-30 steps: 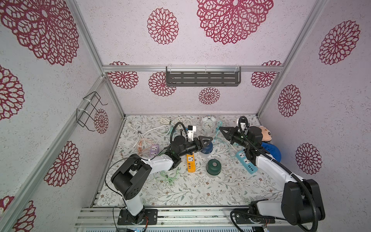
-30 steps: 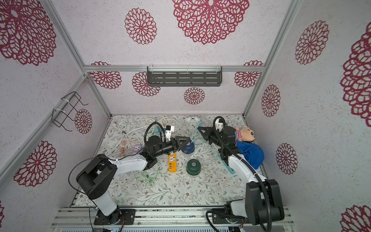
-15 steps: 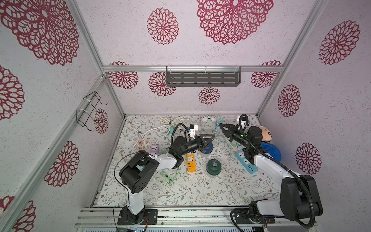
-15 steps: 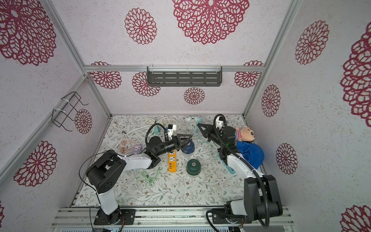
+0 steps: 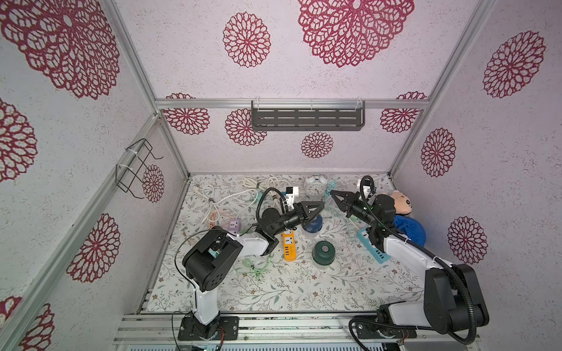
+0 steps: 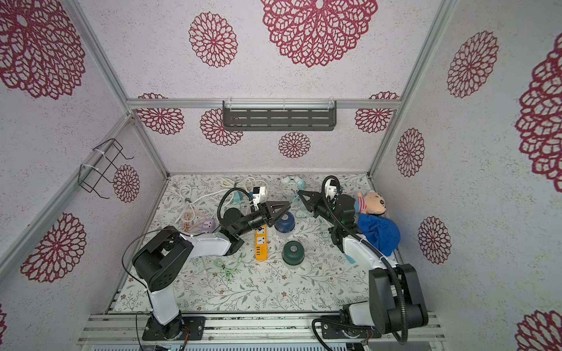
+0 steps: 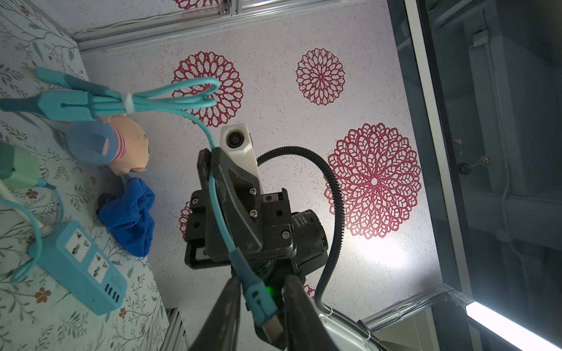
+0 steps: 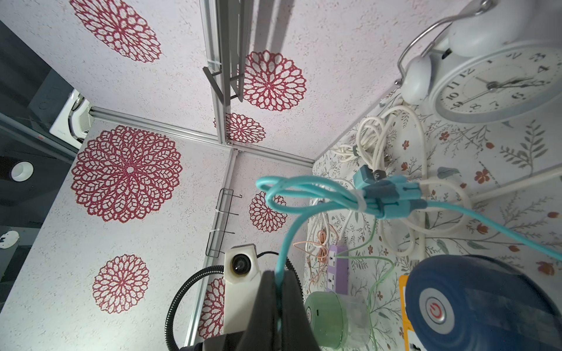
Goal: Charge the cordless meat grinders
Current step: Pick up the charging cable from the center of the board.
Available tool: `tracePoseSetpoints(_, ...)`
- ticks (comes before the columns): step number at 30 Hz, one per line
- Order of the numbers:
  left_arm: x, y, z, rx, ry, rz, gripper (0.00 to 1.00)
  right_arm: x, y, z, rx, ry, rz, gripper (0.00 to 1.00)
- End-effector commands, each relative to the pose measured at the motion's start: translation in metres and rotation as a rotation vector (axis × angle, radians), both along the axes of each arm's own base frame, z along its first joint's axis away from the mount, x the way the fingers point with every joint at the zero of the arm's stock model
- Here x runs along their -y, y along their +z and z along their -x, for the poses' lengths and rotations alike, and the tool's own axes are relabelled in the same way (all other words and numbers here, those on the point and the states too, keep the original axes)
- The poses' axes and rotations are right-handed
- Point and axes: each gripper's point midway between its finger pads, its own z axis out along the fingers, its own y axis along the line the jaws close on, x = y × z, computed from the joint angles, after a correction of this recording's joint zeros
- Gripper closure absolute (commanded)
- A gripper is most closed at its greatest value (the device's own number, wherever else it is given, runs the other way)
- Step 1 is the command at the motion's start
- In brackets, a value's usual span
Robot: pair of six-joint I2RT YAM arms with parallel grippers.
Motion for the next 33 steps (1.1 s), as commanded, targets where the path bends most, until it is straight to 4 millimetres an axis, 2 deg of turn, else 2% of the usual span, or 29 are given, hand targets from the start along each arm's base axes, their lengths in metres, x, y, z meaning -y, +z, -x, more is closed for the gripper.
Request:
tracePoseSetpoints(1, -0.002, 0.006, -0.001, 0.011, 0.003, 0.033, 0.73, 0.0, 0.026, 0.007, 0.095, 0.004, 0.001, 1.0)
tracePoseSetpoints(11, -0.005, -0.005, -0.003, -0.017, 0.0, 0.004, 0.82, -0.001, 0.021, 0.01, 0.096, 0.011, 0.032, 1.0)
tracePoseSetpoints(12, -0.004, -0.006, -0.002, -0.02, -0.004, -0.003, 0.83, -0.001, 0.02, 0.01, 0.093, 0.014, 0.036, 0.96)
tracePoseSetpoints(14, -0.003, -0.01, -0.001, -0.026, -0.01, -0.019, 0.83, -0.001, 0.019, 0.01, 0.091, 0.014, 0.043, 0.81)
tracePoseSetpoints(18, -0.005, -0.02, 0.002, -0.041, -0.015, -0.072, 0.85, -0.001, 0.013, 0.014, 0.078, 0.022, 0.072, 0.45)
tracePoseSetpoints(20, -0.006, -0.023, 0.004, -0.042, -0.02, -0.109, 0.86, 0.0, 0.007, 0.016, 0.062, 0.026, 0.1, 0.34)
tracePoseSetpoints(22, -0.01, -0.028, 0.005, -0.045, -0.021, -0.173, 0.87, 0.003, -0.002, 0.02, 0.031, 0.026, 0.148, 0.27)
tracePoseSetpoints(25, -0.018, -0.042, 0.007, -0.017, -0.021, -0.376, 0.88, 0.013, -0.014, 0.029, -0.005, 0.028, 0.265, 0.23)
tracePoseSetpoints(29, -0.048, -0.06, 0.018, 0.092, -0.015, -0.875, 0.88, 0.031, -0.024, 0.043, -0.014, 0.038, 0.534, 0.23)
tracePoseSetpoints(31, -0.061, -0.06, 0.023, 0.138, -0.032, -1.003, 0.9, 0.038, -0.024, 0.048, 0.01, 0.057, 0.653, 0.23)
tracePoseSetpoints(33, -0.07, -0.061, 0.028, 0.185, -0.07, -1.085, 0.92, 0.034, -0.02, 0.053, 0.076, 0.115, 0.729, 0.22)
